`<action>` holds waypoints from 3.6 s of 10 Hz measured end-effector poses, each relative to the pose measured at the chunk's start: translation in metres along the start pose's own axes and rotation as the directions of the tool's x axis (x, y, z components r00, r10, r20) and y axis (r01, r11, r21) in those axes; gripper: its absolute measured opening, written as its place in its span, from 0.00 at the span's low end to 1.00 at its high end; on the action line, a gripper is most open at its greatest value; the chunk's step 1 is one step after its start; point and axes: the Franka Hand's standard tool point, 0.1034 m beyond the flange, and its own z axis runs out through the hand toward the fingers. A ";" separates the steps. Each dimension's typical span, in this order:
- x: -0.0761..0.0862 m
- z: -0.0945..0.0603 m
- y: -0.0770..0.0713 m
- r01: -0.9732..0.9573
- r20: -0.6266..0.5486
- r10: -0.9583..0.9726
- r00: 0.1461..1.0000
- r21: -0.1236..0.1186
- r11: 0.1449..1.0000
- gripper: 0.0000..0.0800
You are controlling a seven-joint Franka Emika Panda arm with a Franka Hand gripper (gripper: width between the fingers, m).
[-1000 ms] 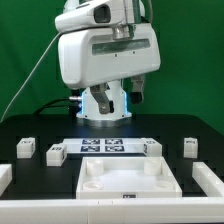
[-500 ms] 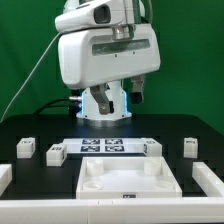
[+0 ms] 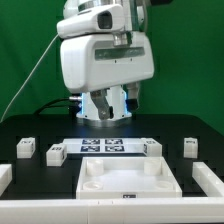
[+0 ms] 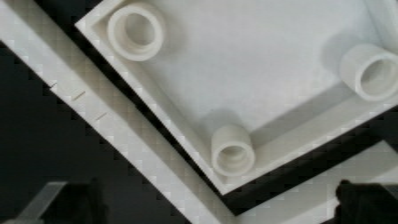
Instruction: Assemble one leg
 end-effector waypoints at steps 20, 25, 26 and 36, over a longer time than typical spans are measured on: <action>-0.017 0.068 -0.070 0.466 0.127 -0.462 0.878 -0.005 0.885 0.81; -0.035 0.107 -0.097 0.452 0.117 -0.456 0.882 0.061 0.890 0.81; -0.036 0.110 -0.098 0.451 0.117 -0.456 0.882 0.066 0.890 0.81; -0.038 0.113 -0.101 0.450 0.117 -0.456 0.882 0.074 0.890 0.07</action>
Offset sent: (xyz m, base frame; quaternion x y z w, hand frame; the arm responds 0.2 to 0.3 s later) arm -0.0020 0.0058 -0.0263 -0.0435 -0.0963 -0.0728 0.9917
